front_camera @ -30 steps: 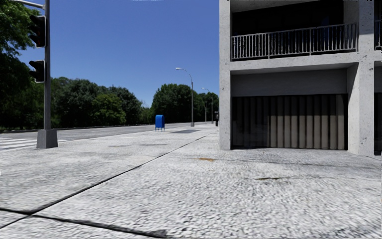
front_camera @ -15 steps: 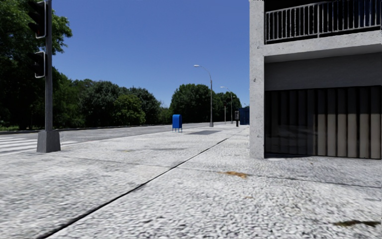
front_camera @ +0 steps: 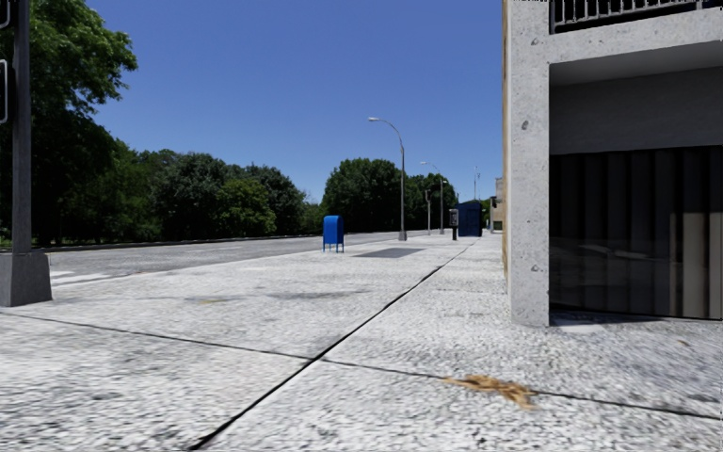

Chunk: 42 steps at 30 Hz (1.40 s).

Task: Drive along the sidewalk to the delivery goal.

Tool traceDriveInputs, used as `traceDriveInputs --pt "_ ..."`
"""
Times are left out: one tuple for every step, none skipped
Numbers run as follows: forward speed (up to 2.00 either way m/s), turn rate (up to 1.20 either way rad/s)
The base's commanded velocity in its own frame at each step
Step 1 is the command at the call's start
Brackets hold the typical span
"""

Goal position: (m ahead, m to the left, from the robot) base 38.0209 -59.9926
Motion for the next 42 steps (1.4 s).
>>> traceDriveInputs --pt "2.0 0.0" --pt "2.0 0.0" --pt "2.0 0.0" --pt "2.0 0.0" --pt "2.0 0.0" --pt "2.0 0.0" --pt "2.0 0.0" --pt "2.0 0.0" --pt "2.0 0.0" --pt "2.0 0.0" --pt "2.0 0.0" --pt "2.0 0.0" --pt "2.0 0.0" --pt "2.0 0.0" --pt "2.0 0.0" --pt "2.0 0.0" --pt "2.0 0.0" --pt "2.0 0.0" --pt "2.0 0.0" --pt "2.0 0.0" --pt "2.0 0.0" --pt "2.0 0.0" --pt "2.0 0.0" --pt "2.0 -0.03" --pt "2.0 -0.03" --pt "2.0 -0.08" --pt "2.0 -0.15" --pt "2.0 -0.23" --pt "2.0 -0.29" --pt "2.0 -0.29" --pt "2.0 -0.3" --pt "2.0 -0.32" --pt "2.0 -0.36" --pt "2.0 -0.36" --pt "2.0 -0.39" --pt "2.0 -0.41" --pt "2.0 -0.41" --pt "2.0 -0.42" --pt "2.0 -0.42" --pt "2.0 -0.42" --pt "2.0 -0.42" --pt "2.0 -0.42"
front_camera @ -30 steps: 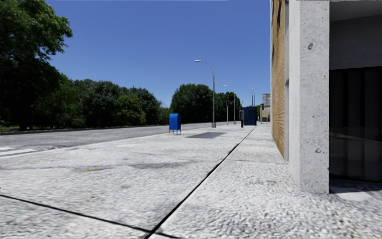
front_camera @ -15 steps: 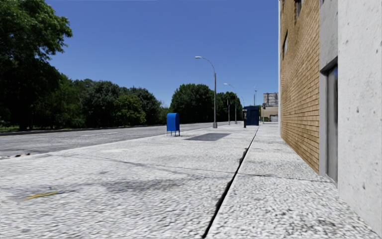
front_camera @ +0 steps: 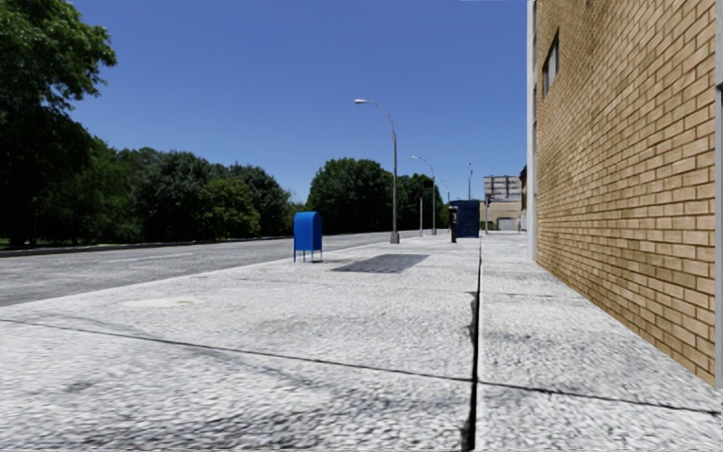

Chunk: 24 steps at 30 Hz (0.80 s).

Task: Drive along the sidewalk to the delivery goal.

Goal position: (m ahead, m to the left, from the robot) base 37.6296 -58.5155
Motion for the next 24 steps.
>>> traceDriveInputs --pt "2.0 -0.42" --pt "2.0 -0.42" --pt "2.0 -0.42" --pt "2.0 -0.42" --pt "2.0 0.0" --pt "2.0 0.0" --pt "2.0 0.0" --pt "2.0 0.0" --pt "2.0 0.0" --pt "2.0 0.0" --pt "2.0 0.0" --pt "2.0 0.0" --pt "2.0 0.0" --pt "2.0 0.0" --pt "2.0 0.0" --pt "2.0 0.0" --pt "2.0 0.0" --pt "2.0 -0.21" --pt "2.0 -0.21" --pt "2.0 -0.37" --pt "2.0 -0.48" --pt "2.0 -0.54" --pt "2.0 -0.57" --pt "2.0 -0.62"
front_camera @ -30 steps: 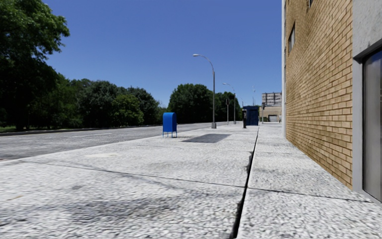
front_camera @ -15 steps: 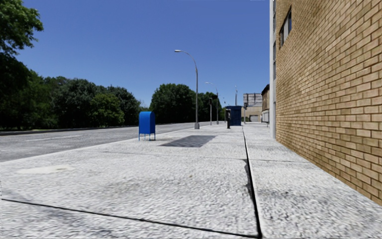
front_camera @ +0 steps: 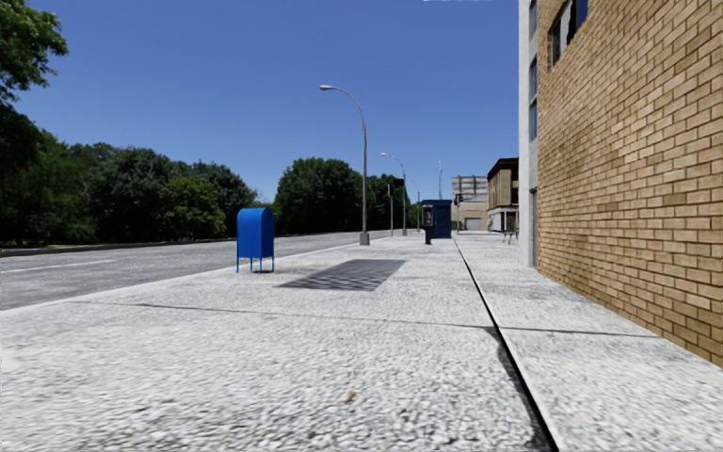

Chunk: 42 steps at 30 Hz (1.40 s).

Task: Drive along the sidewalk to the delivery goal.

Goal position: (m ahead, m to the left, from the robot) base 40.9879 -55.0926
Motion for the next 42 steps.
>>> traceDriveInputs --pt "2.0 -0.66" --pt "2.0 -0.66" --pt "2.0 -0.67" --pt "2.0 -0.67" --pt "2.0 -0.67" --pt "2.0 -0.67" --pt "2.0 -0.67" --pt "2.0 -0.67" --pt "2.0 -0.67" --pt "2.0 -0.36" --pt "2.0 0.0" --pt "2.0 0.0" --pt "2.0 0.0" --pt "2.0 0.0" --pt "2.0 0.0" --pt "2.0 0.0" --pt "2.0 0.0" --pt "2.0 0.0" --pt "2.0 0.0" --pt "2.0 0.0" --pt "2.0 0.0" --pt "2.0 0.0" --pt "2.0 0.0" --pt "2.0 0.0" --pt "2.0 0.0" --pt "2.0 0.0" --pt "2.0 0.0" --pt "2.0 0.0" --pt "2.0 0.0" --pt "2.0 0.0" --pt "2.0 0.0" --pt "2.0 0.0" --pt "2.0 0.0" --pt "2.0 0.0" --pt "2.0 0.0" --pt "2.0 0.0" --pt "2.0 0.0" --pt "2.0 0.0" --pt "2.0 0.0" --pt "2.0 0.0" --pt "2.0 0.0" --pt "2.0 0.0"
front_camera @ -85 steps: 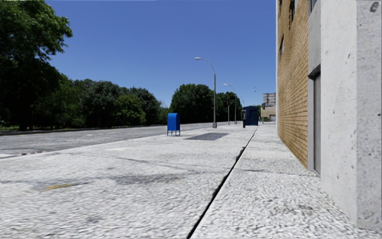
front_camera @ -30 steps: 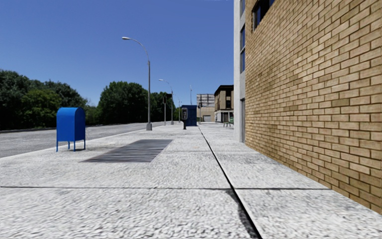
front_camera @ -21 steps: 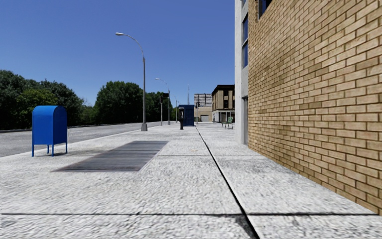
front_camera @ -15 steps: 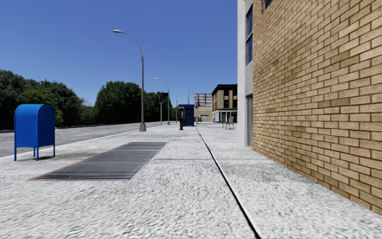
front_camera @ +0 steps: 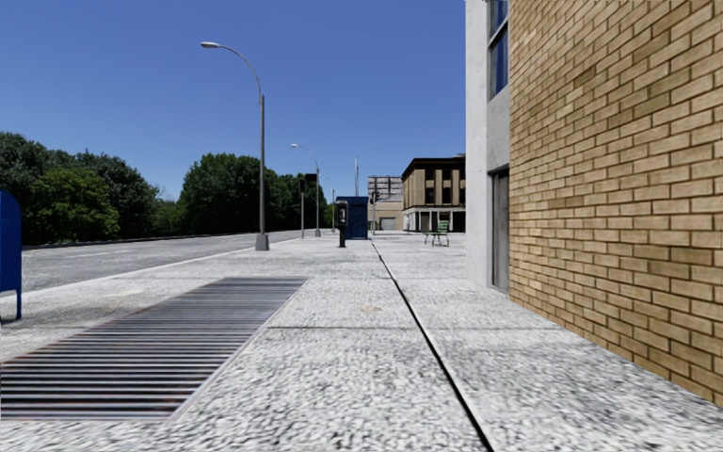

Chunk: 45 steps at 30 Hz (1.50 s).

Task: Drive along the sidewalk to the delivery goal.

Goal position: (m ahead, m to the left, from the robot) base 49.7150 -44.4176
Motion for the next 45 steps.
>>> traceDriveInputs --pt "2.0 0.0" --pt "2.0 0.0" --pt "2.0 0.0" --pt "2.0 0.0" --pt "2.0 0.0" --pt "2.0 0.0" --pt "2.0 0.0" --pt "2.0 0.0" --pt "2.0 0.0" --pt "2.0 0.0" --pt "2.0 0.0" --pt "2.0 0.0" --pt "2.0 0.0" --pt "2.0 0.0" --pt "2.0 0.0" --pt "2.0 0.0" --pt "2.0 0.0" --pt "2.0 0.0" --pt "2.0 0.0" --pt "2.0 0.0" --pt "2.0 0.0" --pt "2.0 0.0" --pt "2.0 0.0" --pt "2.0 0.0" --pt "2.0 0.0" --pt "2.0 0.0" --pt "2.0 0.0" --pt "2.0 0.0" --pt "2.0 0.0" --pt "2.0 0.0" --pt "2.0 0.0" --pt "2.0 0.0" --pt "2.0 0.0" --pt "2.0 0.0" --pt "2.0 0.0" --pt "2.0 0.0" --pt "2.0 0.0" --pt "2.0 0.0" --pt "2.0 0.0" --pt "2.0 0.0" --pt "2.0 0.0" --pt "2.0 0.0" --pt "2.0 0.0" --pt "2.0 0.0" --pt "2.0 0.0"
